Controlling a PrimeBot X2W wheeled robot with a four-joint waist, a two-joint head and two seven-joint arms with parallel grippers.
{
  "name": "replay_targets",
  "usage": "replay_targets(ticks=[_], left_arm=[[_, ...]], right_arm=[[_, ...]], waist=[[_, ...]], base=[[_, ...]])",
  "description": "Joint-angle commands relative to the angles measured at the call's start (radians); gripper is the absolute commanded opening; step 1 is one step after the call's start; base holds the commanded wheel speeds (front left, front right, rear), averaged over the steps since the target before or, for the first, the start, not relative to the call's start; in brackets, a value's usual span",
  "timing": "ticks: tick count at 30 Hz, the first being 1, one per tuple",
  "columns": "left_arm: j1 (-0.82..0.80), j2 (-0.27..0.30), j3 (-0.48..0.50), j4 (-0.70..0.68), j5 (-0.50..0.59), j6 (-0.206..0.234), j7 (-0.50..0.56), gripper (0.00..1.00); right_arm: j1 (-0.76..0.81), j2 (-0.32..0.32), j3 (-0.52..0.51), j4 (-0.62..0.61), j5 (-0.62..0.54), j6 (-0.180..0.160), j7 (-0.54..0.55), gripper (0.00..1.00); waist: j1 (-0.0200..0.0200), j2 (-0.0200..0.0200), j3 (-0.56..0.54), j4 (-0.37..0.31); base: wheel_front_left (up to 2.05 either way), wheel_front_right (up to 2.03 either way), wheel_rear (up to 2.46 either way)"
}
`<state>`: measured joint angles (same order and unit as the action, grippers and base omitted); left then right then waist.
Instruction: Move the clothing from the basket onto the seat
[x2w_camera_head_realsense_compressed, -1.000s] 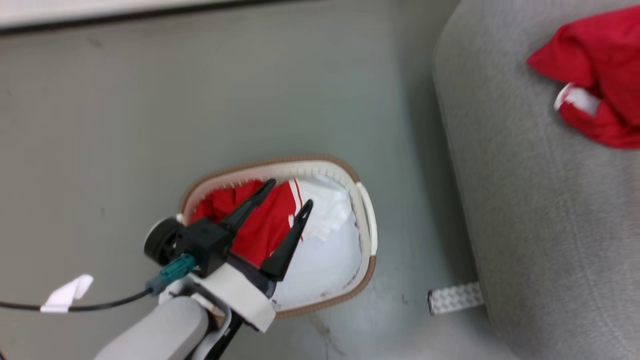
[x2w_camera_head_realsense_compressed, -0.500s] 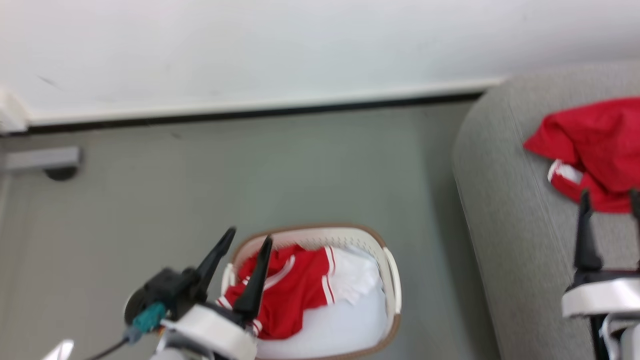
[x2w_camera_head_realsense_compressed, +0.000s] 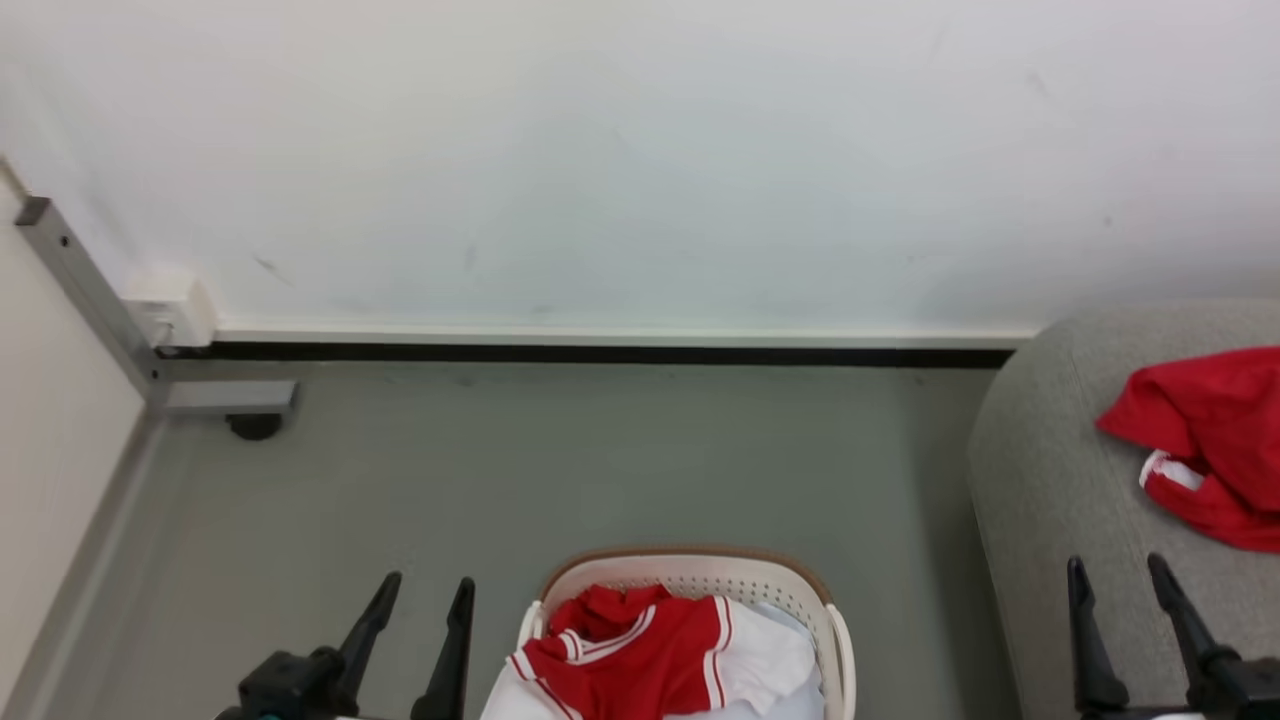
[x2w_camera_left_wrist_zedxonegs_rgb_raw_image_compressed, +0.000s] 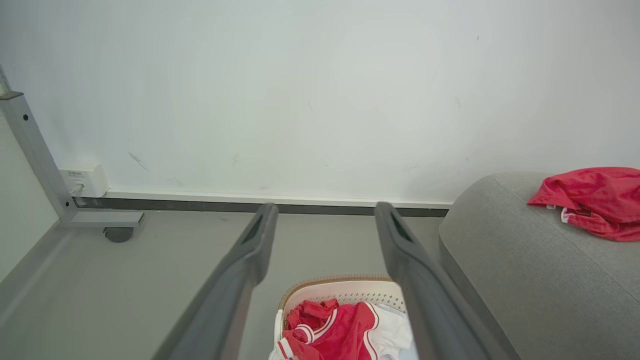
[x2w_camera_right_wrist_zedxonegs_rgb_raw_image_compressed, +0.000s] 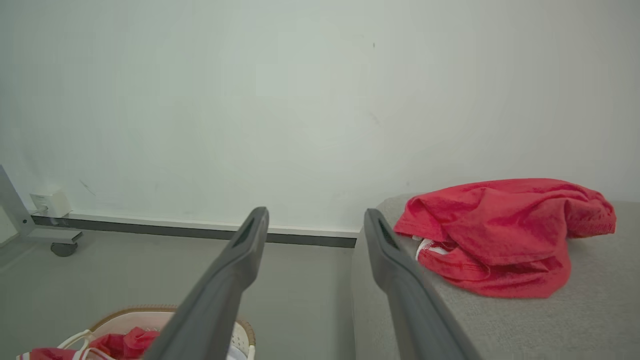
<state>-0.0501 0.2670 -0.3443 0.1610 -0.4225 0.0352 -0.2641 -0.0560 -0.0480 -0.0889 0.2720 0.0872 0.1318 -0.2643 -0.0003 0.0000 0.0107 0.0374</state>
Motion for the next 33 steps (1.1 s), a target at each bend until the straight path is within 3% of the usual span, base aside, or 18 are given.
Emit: replay_targets(ticks=[1,17,33], left_arm=[[0.019,-0.006,0.010,0.004,0.022,-0.008,0.000,1.00],[0.060,-0.085,0.110,0.034,0.107,-0.083,0.000,1.00],[0.056,-0.124,0.163,0.050,0.156,-0.125,0.000,1.00]], right_arm=[[0.022,-0.004,0.006,0.007,0.016,-0.002,0.000,1.00],[0.058,-0.004,0.047,0.015,0.070,-0.002,0.000,1.00],[0.050,-0.004,0.048,0.017,0.075,-0.002,0.000,1.00]], waist=[[0.0003,0.0000,-0.028,0.025],[0.0003,0.0000,-0.057,0.014],[0.0003,0.0000,-0.048,-0.027]], base=[[0.00,0.00,0.00],[0.00,0.00,0.00],[0.00,0.00,0.00]])
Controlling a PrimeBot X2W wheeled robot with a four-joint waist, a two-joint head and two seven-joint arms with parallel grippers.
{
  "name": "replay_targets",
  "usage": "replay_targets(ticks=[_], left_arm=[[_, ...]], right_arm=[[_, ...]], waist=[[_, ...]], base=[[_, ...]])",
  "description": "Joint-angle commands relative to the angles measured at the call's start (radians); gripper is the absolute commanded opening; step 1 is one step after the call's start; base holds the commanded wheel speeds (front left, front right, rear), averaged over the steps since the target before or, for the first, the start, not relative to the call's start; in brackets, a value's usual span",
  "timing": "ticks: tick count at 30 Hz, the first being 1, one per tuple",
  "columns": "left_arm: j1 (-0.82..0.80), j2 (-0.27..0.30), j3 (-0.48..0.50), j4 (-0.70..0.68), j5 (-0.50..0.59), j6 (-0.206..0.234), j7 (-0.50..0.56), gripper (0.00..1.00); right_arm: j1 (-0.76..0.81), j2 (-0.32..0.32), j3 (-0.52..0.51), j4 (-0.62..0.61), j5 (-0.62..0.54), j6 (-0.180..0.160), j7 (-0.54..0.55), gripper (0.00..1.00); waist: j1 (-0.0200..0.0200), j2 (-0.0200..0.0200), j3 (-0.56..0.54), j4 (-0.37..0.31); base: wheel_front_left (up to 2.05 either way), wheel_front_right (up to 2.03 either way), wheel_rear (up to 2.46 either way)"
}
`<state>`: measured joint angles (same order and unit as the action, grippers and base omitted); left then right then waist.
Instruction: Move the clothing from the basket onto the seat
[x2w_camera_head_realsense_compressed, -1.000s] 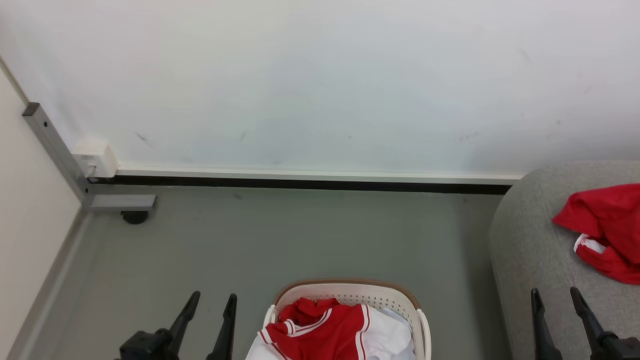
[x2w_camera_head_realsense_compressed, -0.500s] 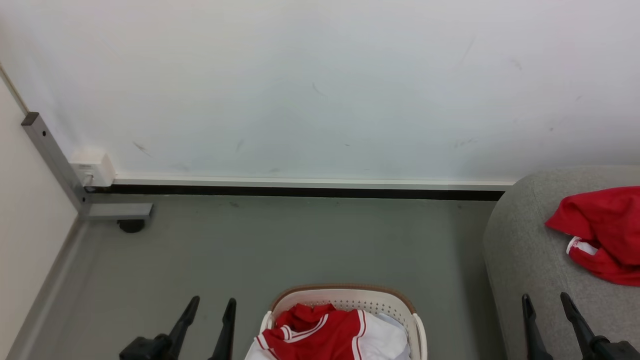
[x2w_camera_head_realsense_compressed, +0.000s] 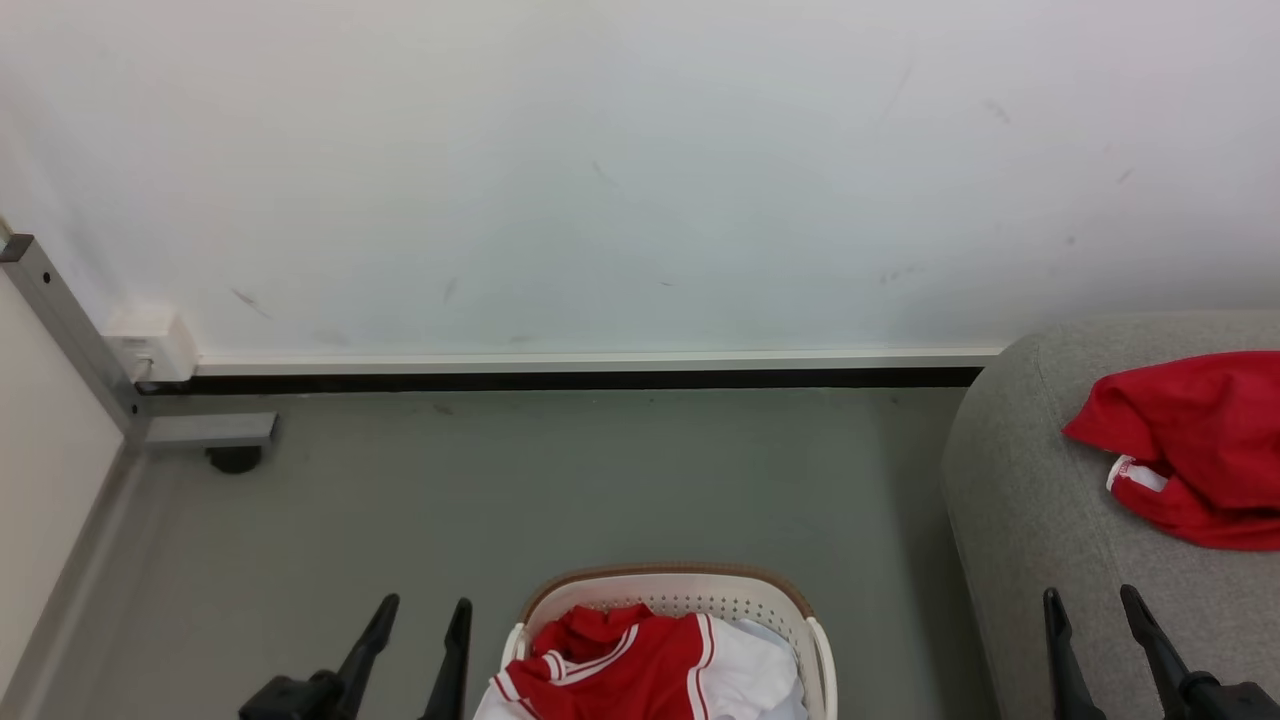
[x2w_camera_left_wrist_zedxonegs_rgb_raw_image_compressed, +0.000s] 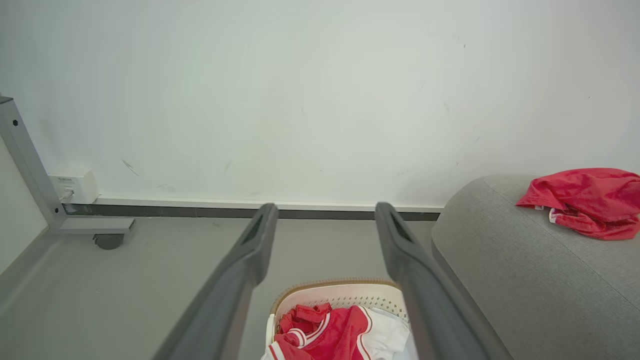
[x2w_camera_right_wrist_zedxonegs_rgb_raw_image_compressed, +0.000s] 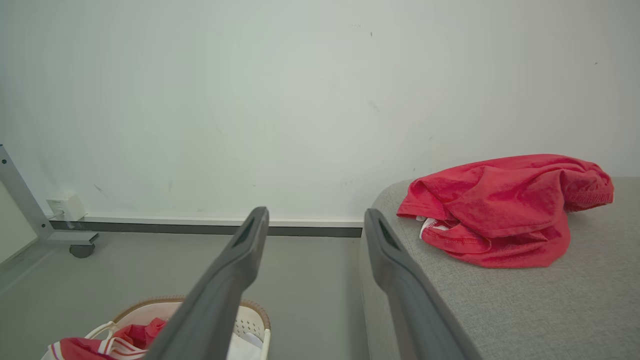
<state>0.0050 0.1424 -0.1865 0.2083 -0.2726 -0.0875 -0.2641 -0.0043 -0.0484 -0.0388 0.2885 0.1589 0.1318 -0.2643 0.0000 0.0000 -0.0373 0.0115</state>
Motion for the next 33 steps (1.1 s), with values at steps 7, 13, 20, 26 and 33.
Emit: replay_targets(ticks=[7,13,20,26,33], left_arm=[[0.004,-0.008,0.013,0.012,0.020,-0.015,0.000,1.00],[-0.028,0.002,-0.010,0.044,0.034,-0.026,0.000,1.00],[-0.128,0.026,-0.084,0.092,0.046,-0.038,0.039,1.00],[-0.275,0.057,-0.164,0.123,0.054,-0.043,0.127,1.00],[-0.465,0.086,-0.233,0.211,0.023,-0.042,0.290,1.00]], right_arm=[[-0.009,-0.004,0.008,0.000,0.014,-0.002,0.000,1.00],[-0.022,-0.004,0.017,-0.009,0.025,-0.002,0.000,1.00],[-0.058,-0.004,0.024,-0.036,0.047,-0.002,0.000,1.00],[-0.124,-0.003,0.032,-0.086,0.075,-0.002,0.000,1.00],[-0.210,-0.003,0.055,-0.160,0.139,-0.002,0.000,1.00]], waist=[[0.0000,0.0000,0.010,-0.018],[0.0000,0.0000,0.038,-0.046],[0.0000,0.0000,0.135,-0.098],[0.0000,0.0000,0.291,-0.155],[0.0000,0.0000,0.504,-0.220]], base=[[0.00,0.00,0.00],[0.00,0.00,0.00],[0.00,0.00,0.00],[0.00,0.00,0.00],[0.00,0.00,0.00]])
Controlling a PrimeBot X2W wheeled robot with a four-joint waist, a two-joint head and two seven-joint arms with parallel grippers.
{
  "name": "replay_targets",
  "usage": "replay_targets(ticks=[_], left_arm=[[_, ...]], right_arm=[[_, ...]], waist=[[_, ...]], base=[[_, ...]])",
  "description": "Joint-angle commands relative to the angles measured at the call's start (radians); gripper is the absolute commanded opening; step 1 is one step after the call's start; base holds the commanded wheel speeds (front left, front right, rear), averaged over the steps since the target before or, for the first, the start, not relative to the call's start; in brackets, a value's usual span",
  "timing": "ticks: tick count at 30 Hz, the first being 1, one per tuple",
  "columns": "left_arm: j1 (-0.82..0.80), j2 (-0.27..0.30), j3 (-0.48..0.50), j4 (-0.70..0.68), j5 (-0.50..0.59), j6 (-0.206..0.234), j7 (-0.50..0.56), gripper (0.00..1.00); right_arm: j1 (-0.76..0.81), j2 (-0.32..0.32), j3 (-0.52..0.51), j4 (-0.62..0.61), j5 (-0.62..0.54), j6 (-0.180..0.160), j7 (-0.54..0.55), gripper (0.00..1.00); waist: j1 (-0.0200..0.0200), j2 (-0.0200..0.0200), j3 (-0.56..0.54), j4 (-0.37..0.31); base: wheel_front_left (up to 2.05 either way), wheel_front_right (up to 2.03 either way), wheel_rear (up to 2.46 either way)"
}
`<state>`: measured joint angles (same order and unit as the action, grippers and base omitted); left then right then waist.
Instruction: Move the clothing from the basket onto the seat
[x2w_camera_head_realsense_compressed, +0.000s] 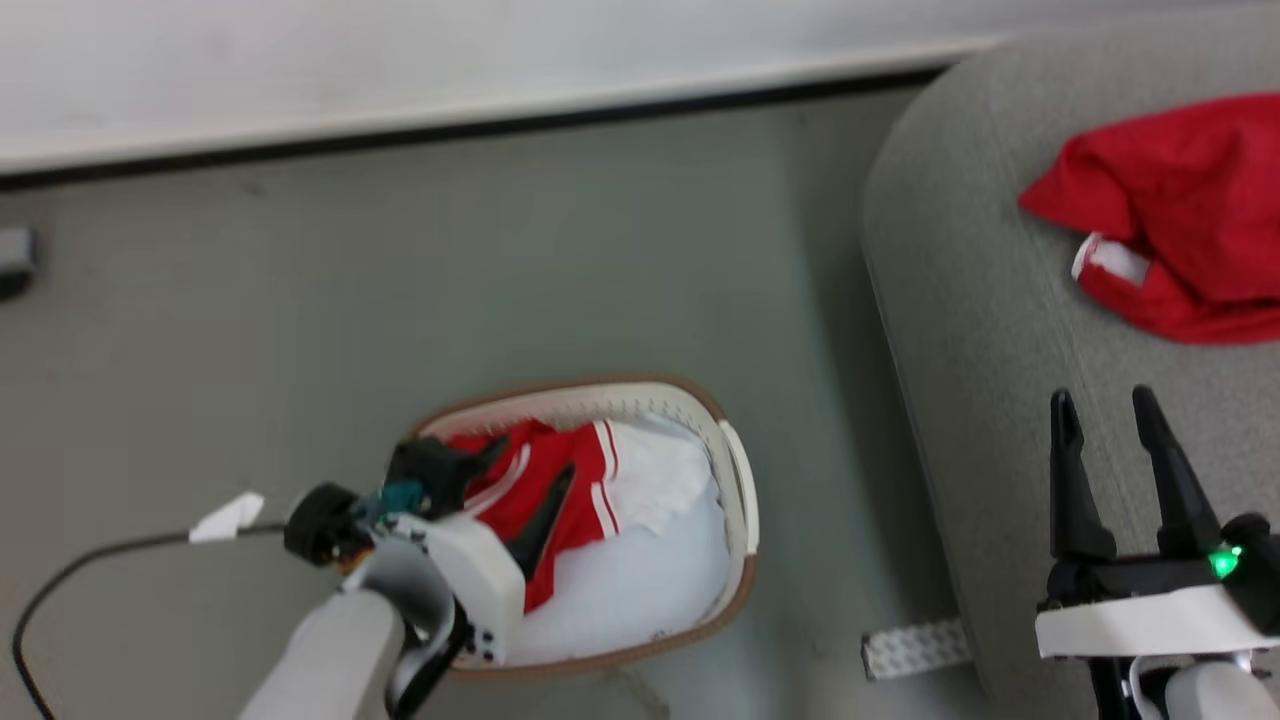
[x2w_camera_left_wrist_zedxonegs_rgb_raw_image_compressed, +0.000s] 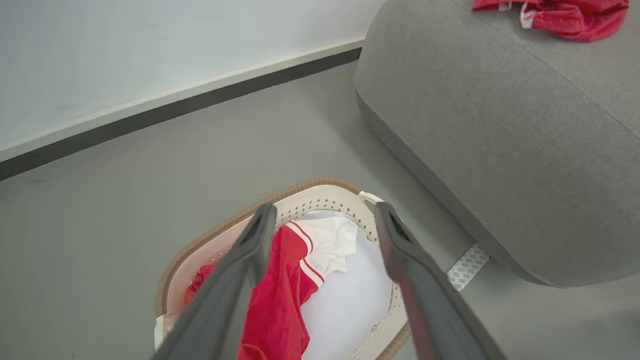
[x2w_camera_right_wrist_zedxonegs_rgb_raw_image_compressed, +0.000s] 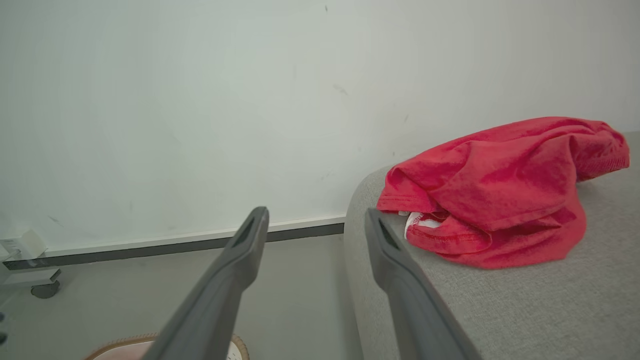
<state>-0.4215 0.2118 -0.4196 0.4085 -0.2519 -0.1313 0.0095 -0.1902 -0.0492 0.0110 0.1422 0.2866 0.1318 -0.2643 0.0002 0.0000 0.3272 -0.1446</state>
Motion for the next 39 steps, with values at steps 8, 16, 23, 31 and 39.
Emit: replay_targets(ticks=[8,16,23,31,39], left_arm=[[-0.208,0.028,-0.046,0.125,0.042,0.004,0.166,1.00],[-0.325,0.053,-0.063,0.264,0.082,0.018,0.195,1.00],[-0.393,0.125,-0.066,0.343,0.121,0.047,0.201,1.00],[-0.427,0.130,-0.057,0.410,0.094,0.039,0.102,0.00],[-0.360,0.053,-0.037,0.416,0.003,0.021,-0.039,0.00]], right_arm=[[-0.105,-0.002,0.040,-0.101,0.072,-0.002,0.000,1.00],[-0.147,-0.002,0.082,-0.174,0.118,-0.002,0.000,1.00],[-0.139,-0.002,0.110,-0.248,0.151,-0.002,0.000,1.00],[-0.125,-0.002,0.123,-0.247,0.155,-0.002,0.000,1.00],[-0.107,-0.002,0.089,-0.190,0.118,-0.002,0.000,1.00]], waist=[[-0.0002,0.0000,0.346,-0.108],[-0.0002,0.0000,0.480,-0.155],[-0.0002,0.0000,0.562,-0.197],[-0.0002,0.0000,0.565,-0.203],[-0.0002,0.0000,0.370,-0.128]], base=[[0.00,0.00,0.00],[0.00,0.00,0.00],[0.00,0.00,0.00],[0.00,0.00,0.00],[0.00,0.00,0.00]])
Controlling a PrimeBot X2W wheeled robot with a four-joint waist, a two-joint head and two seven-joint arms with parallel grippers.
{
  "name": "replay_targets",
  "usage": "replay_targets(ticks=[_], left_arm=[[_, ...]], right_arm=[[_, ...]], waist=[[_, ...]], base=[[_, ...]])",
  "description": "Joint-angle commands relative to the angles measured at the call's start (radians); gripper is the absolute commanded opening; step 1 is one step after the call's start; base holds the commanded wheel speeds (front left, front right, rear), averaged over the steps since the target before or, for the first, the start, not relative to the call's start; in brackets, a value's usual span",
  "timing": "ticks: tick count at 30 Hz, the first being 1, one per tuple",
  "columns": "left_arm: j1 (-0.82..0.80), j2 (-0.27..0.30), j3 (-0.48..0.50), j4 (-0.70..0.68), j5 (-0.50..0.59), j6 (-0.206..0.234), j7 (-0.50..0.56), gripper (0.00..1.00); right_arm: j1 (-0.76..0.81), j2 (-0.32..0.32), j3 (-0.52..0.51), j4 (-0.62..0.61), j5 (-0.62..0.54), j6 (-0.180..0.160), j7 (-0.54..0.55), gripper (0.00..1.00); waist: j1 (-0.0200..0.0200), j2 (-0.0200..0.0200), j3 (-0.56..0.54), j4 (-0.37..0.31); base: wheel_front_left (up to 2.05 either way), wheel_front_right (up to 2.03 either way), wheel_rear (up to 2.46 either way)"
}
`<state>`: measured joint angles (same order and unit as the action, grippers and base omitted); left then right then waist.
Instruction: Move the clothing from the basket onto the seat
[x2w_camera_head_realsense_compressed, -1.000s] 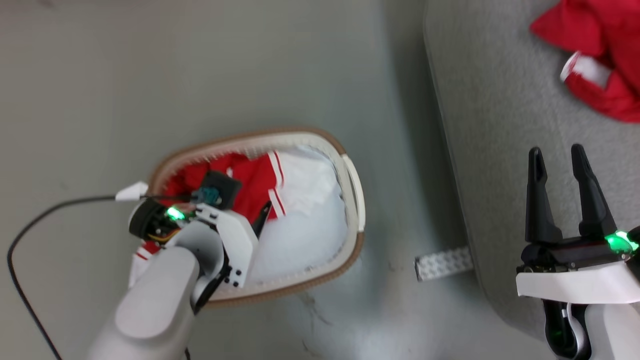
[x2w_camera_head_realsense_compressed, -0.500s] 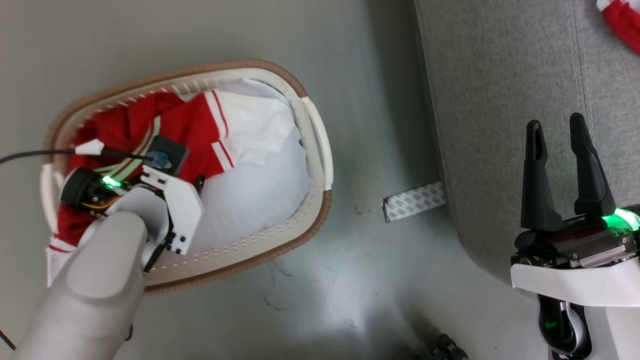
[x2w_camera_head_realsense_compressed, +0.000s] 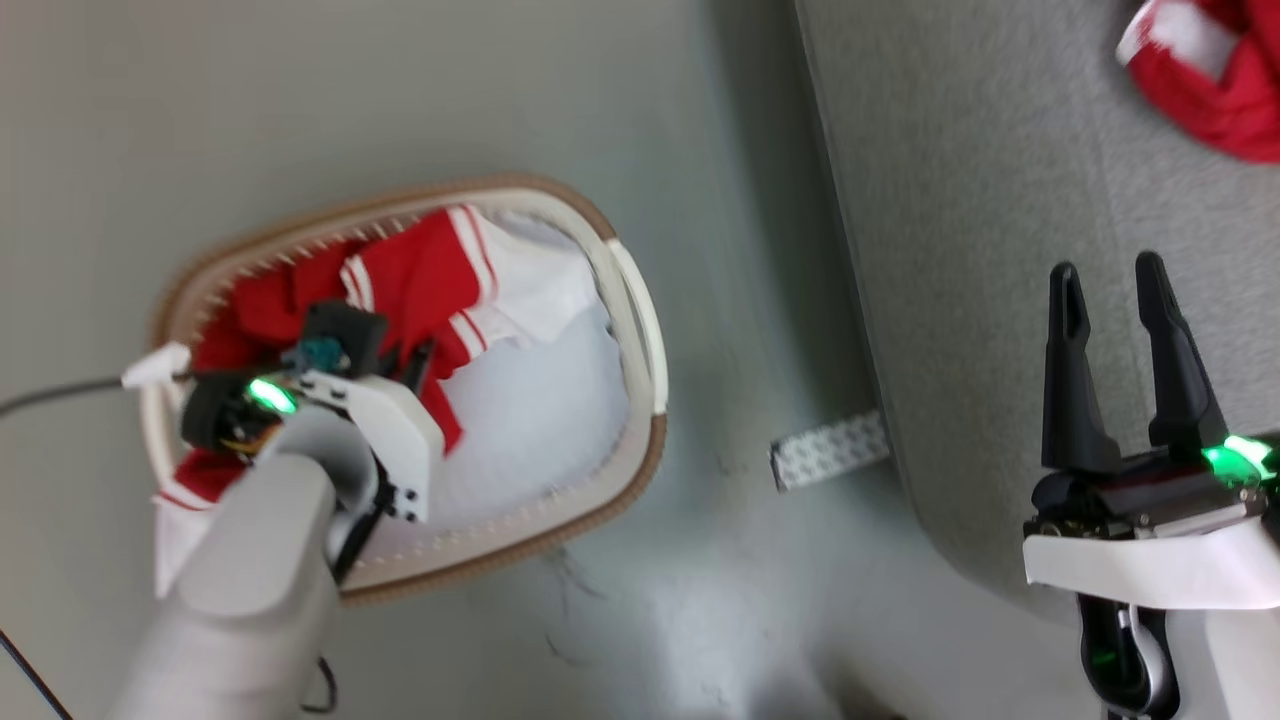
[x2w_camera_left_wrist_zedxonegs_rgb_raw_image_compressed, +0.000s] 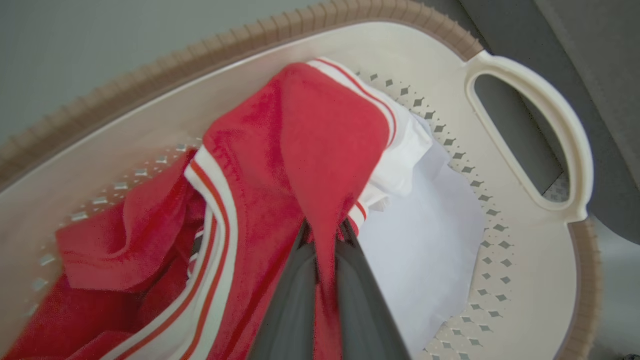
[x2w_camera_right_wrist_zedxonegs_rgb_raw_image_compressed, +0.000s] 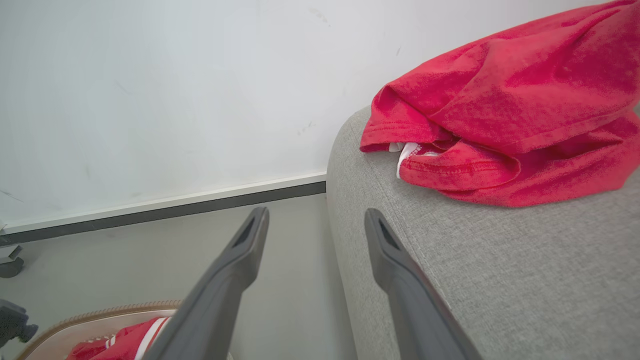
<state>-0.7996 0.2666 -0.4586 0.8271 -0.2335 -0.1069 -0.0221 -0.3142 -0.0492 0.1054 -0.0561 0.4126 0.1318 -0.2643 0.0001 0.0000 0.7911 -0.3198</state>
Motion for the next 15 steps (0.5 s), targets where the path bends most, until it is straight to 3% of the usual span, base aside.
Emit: replay_targets(ticks=[1,10,15], left_arm=[[0.033,-0.012,0.004,-0.006,-0.026,-0.006,-0.021,0.00],[0.174,-0.058,0.006,-0.103,-0.130,-0.017,-0.052,0.00],[0.246,-0.065,0.020,-0.221,-0.162,0.007,-0.030,0.00]], right_arm=[[0.024,-0.002,-0.008,0.017,-0.014,-0.002,0.000,1.00],[0.135,-0.003,-0.045,0.100,-0.059,-0.002,0.000,1.00],[0.212,-0.003,-0.073,0.138,-0.087,-0.002,0.000,1.00]], waist=[[-0.0001,0.0000,-0.130,0.059],[-0.0001,0.0000,-0.469,0.162],[-0.0001,0.0000,-0.620,0.203]], base=[[0.00,0.00,0.00],[0.00,0.00,0.00],[0.00,0.00,0.00]])
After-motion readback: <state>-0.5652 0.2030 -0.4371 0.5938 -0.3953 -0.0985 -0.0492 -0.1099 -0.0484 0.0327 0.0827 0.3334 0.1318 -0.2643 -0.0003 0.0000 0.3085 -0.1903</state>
